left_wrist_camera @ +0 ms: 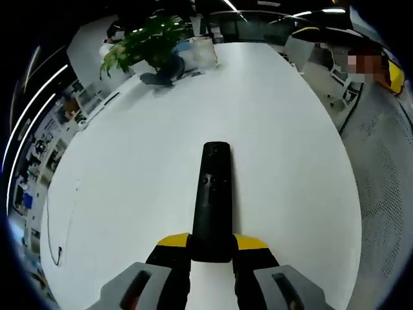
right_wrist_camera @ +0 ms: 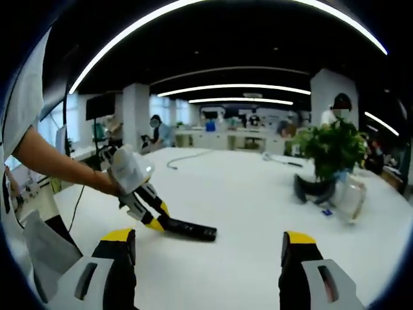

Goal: Press the specified remote control buttons in sequence, fully releasing each button before pressing the next.

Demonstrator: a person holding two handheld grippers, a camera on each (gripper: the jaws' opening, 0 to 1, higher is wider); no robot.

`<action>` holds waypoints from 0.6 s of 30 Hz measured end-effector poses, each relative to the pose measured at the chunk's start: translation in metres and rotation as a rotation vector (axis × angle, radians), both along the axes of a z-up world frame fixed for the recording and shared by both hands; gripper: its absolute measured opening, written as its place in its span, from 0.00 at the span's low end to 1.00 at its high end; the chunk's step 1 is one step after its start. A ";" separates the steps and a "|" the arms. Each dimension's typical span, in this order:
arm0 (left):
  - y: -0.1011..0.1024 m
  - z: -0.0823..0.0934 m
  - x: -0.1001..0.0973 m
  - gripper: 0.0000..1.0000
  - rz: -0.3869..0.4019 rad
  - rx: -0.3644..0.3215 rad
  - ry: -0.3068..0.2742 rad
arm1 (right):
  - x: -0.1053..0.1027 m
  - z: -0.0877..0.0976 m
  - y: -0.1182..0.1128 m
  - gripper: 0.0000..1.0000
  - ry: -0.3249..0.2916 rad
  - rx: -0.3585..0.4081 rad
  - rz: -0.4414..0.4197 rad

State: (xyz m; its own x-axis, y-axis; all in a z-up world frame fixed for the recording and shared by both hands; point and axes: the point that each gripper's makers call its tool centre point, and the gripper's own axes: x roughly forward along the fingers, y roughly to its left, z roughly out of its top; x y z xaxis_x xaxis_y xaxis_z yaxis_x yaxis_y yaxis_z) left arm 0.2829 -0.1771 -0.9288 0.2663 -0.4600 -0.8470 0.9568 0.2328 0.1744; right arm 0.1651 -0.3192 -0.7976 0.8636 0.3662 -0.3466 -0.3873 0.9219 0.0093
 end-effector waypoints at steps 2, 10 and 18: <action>0.001 0.002 0.012 0.23 0.005 0.005 -0.010 | 0.001 -0.001 0.000 0.91 0.005 -0.005 0.001; 0.004 0.007 0.051 0.23 -0.009 0.039 -0.039 | 0.002 -0.005 -0.001 0.90 0.023 -0.024 0.001; 0.004 0.007 0.083 0.23 -0.037 0.071 -0.056 | 0.005 -0.009 -0.002 0.89 0.040 -0.029 -0.004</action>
